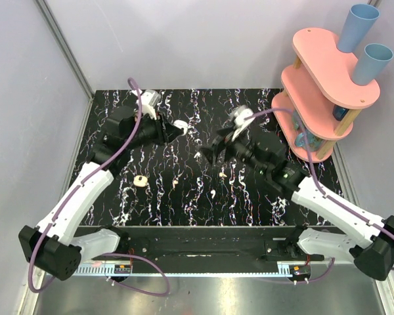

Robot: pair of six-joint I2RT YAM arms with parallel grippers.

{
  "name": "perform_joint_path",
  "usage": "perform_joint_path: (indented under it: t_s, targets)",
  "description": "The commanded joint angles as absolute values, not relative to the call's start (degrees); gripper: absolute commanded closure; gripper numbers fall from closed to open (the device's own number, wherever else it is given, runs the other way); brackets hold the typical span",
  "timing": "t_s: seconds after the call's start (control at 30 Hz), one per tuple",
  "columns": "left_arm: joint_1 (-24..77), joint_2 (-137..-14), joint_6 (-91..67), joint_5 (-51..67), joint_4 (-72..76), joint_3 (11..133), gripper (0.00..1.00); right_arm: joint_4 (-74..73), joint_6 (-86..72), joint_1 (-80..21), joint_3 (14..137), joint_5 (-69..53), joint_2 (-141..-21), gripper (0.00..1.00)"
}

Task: Insert the wireless bluetooth earbuds into the charging case
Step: Open the charging case.

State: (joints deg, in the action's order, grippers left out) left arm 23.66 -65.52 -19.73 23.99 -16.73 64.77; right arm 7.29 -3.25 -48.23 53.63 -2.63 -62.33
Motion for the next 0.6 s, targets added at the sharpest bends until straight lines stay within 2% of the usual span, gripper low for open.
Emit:
perform_joint_path:
  t_s: [0.0,0.07,0.13,0.3,0.57]
  targets:
    - [23.5,-57.7,-17.5,20.8,-1.4,60.3,1.0,4.0,-28.4,-36.5,60.5,-6.6,-64.2,0.01]
    - [23.5,-54.5,-16.8,22.1,9.2,54.0,1.0,7.5,-42.3,-29.1,60.9,-17.3,-66.9,0.01]
    - [23.5,-50.5,-16.4,23.3,15.2,50.3,1.0,14.4,-51.1,-26.9,61.2,-26.3,-69.0,0.04]
    - [23.6,-46.3,-14.6,27.8,23.2,44.7,1.0,20.0,-51.5,-26.5,64.3,-36.6,-74.4,0.11]
    - [23.6,-43.5,-12.9,29.4,38.5,35.3,1.0,20.2,-46.2,-26.5,64.6,-43.1,-72.2,0.09]
